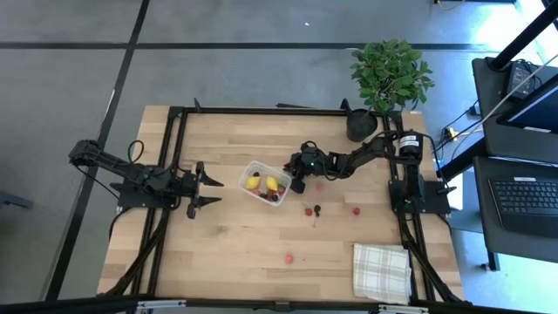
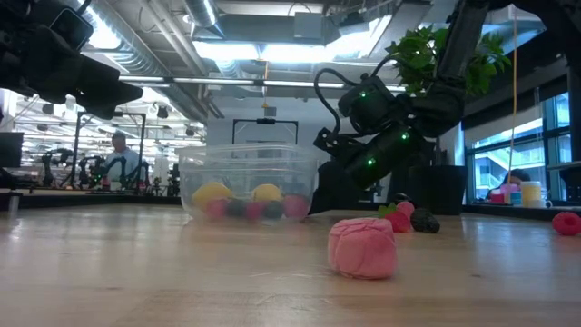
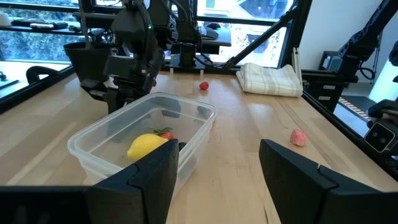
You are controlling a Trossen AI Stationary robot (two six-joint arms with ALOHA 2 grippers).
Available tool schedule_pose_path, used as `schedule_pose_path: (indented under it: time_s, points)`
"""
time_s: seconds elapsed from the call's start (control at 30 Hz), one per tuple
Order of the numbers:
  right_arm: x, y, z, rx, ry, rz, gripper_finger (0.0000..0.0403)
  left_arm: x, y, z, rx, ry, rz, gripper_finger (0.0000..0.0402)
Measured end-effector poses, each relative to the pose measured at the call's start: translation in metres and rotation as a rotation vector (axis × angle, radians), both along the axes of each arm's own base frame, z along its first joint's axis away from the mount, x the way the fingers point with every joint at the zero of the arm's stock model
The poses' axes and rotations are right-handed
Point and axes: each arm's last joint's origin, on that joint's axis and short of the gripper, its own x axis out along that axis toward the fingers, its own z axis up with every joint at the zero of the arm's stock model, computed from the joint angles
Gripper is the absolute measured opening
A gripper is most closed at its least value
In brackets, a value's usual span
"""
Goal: Pick and placing Produce into tupperware
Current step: Put the top blueberry into the transparent bin
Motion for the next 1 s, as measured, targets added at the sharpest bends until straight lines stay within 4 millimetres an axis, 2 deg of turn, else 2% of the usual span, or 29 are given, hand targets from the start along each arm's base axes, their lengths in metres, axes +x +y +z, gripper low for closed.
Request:
schedule_pose_path:
  time_s: [0.43, 0.73, 1.0]
  points:
    - [-0.007, -0.001, 0.034, -0.048, 0.005, -0.060, 0.0050, 0.000, 0.000, 0.000, 0.000, 0.001, -0.001, 0.0218]
    - [-0.009, 0.000, 0.067, -0.065, -0.092, -0.058, 0.0050, 0.000, 0.000, 0.000, 0.001, 0.002, -0.001, 0.0218]
    - [-0.011, 0.015, 0.095, -0.074, -0.182, -0.016, 0.0050, 0.000, 0.000, 0.000, 0.006, 0.002, -0.001, 0.0218]
